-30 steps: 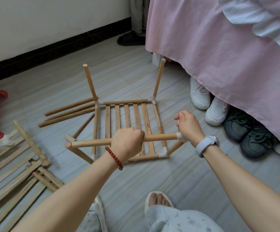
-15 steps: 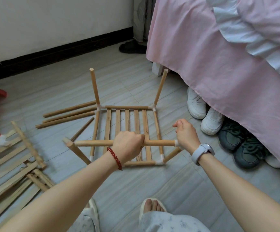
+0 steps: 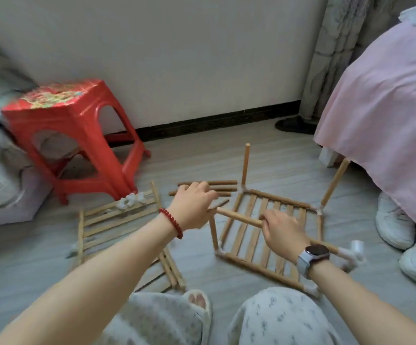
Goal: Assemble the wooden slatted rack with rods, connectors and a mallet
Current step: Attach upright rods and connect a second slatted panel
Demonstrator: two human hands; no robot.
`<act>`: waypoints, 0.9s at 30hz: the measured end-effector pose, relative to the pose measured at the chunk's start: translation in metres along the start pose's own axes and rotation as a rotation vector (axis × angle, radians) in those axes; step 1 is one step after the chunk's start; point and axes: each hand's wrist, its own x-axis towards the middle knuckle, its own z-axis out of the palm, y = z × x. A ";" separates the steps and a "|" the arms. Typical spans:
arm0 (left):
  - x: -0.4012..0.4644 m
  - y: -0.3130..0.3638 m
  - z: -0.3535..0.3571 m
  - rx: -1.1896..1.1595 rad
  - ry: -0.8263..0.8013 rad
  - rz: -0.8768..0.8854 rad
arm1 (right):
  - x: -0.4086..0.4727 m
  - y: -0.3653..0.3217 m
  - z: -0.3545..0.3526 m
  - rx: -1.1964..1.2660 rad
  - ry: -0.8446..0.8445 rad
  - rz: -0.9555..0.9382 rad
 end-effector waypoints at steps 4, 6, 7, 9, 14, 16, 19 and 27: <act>-0.072 -0.086 -0.051 -0.040 0.059 -0.285 | 0.031 -0.083 -0.029 0.061 -0.294 -0.188; -0.112 -0.127 -0.067 -0.092 0.111 -0.407 | 0.041 -0.126 -0.044 -0.003 -0.374 -0.271; -0.130 -0.144 -0.072 -0.127 0.142 -0.454 | 0.046 -0.145 -0.050 -0.033 -0.384 -0.299; -0.159 -0.170 -0.073 -0.181 0.199 -0.526 | 0.053 -0.178 -0.057 -0.071 -0.383 -0.340; -0.216 -0.228 -0.037 -0.315 0.240 -0.648 | 0.070 -0.266 -0.046 -0.100 -0.411 -0.426; -0.217 -0.247 -0.009 -0.361 0.212 -0.649 | 0.079 -0.283 -0.034 -0.115 -0.407 -0.434; -0.193 -0.276 0.040 -0.457 0.150 -0.652 | 0.108 -0.294 -0.009 -0.062 -0.343 -0.399; -0.043 -0.320 0.183 -0.579 -0.089 -0.536 | 0.224 -0.278 0.088 0.096 -0.368 -0.195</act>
